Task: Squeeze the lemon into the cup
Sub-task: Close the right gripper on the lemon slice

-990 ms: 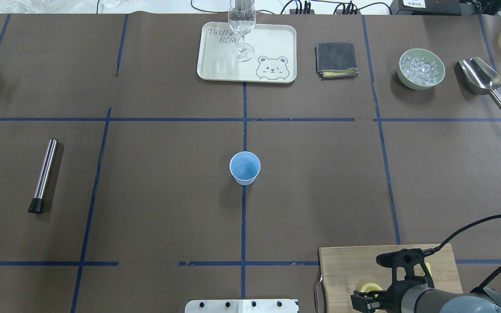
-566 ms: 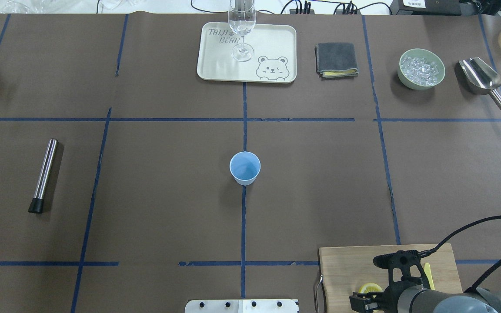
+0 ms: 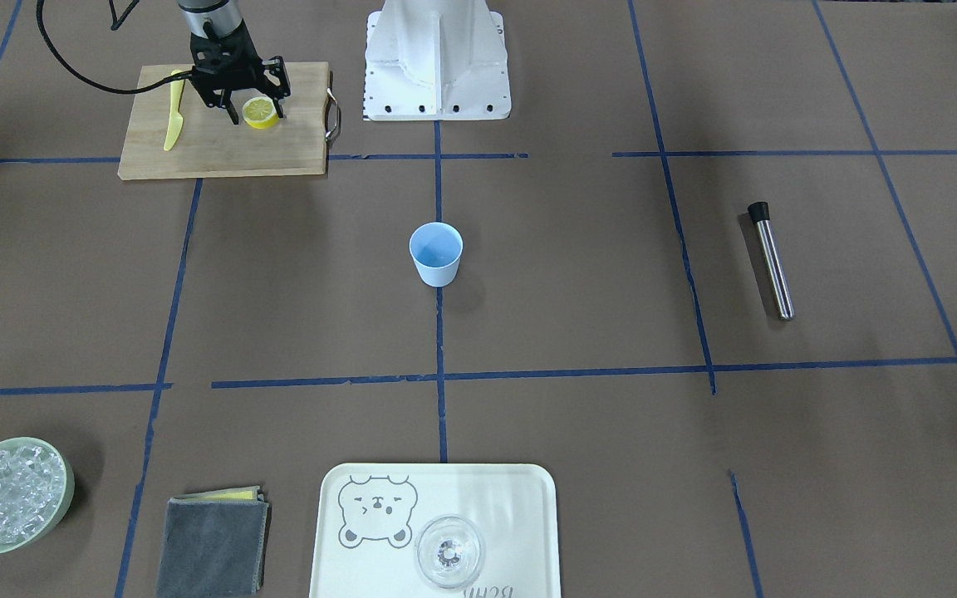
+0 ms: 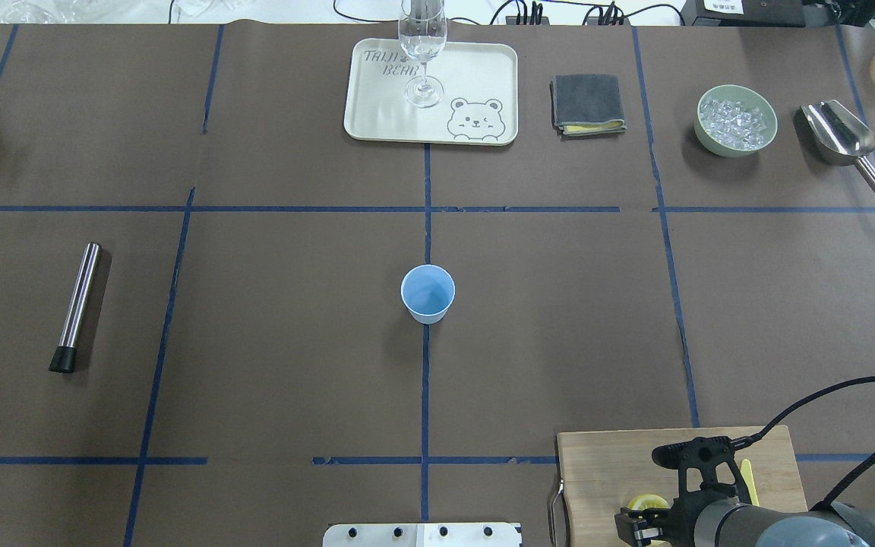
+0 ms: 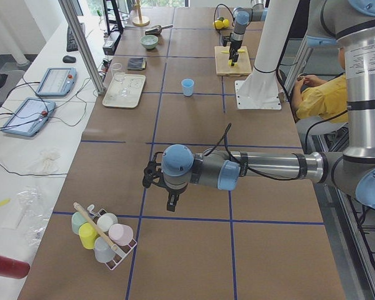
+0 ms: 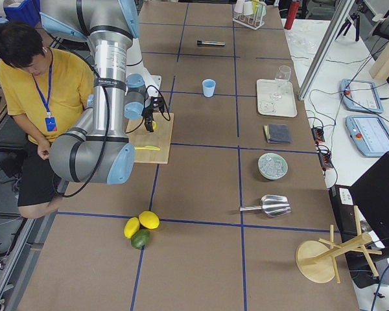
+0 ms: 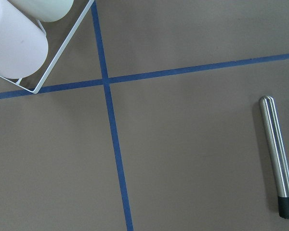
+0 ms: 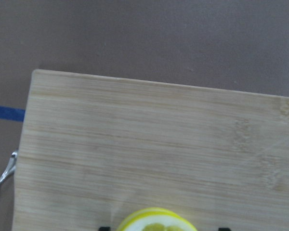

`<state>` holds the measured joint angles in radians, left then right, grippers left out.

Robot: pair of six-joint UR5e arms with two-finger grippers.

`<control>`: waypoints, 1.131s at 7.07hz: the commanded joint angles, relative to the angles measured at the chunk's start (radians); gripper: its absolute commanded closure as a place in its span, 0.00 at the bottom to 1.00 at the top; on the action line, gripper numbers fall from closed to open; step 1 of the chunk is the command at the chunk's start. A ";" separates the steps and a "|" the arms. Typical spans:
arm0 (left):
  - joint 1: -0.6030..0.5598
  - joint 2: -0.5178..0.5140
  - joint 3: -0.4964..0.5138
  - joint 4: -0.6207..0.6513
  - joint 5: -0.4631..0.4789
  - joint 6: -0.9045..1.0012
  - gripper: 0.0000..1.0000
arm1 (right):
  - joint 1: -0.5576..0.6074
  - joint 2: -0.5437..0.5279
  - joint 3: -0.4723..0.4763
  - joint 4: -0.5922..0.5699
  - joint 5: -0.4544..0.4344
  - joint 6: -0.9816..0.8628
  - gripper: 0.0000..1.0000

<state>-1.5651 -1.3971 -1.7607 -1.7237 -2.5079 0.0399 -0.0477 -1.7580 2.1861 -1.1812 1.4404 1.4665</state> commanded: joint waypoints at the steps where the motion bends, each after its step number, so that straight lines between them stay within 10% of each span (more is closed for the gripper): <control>1: -0.001 0.001 0.000 0.001 0.000 0.000 0.00 | 0.000 0.000 0.007 0.002 0.000 0.000 0.22; 4: -0.001 0.015 -0.002 -0.014 0.000 0.002 0.00 | 0.002 -0.001 0.009 0.002 0.000 0.000 0.47; 8: -0.001 0.046 -0.002 -0.057 -0.003 0.000 0.00 | 0.012 -0.008 0.055 0.000 0.009 0.000 0.49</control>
<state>-1.5662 -1.3548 -1.7620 -1.7772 -2.5107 0.0399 -0.0378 -1.7630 2.2329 -1.1810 1.4492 1.4665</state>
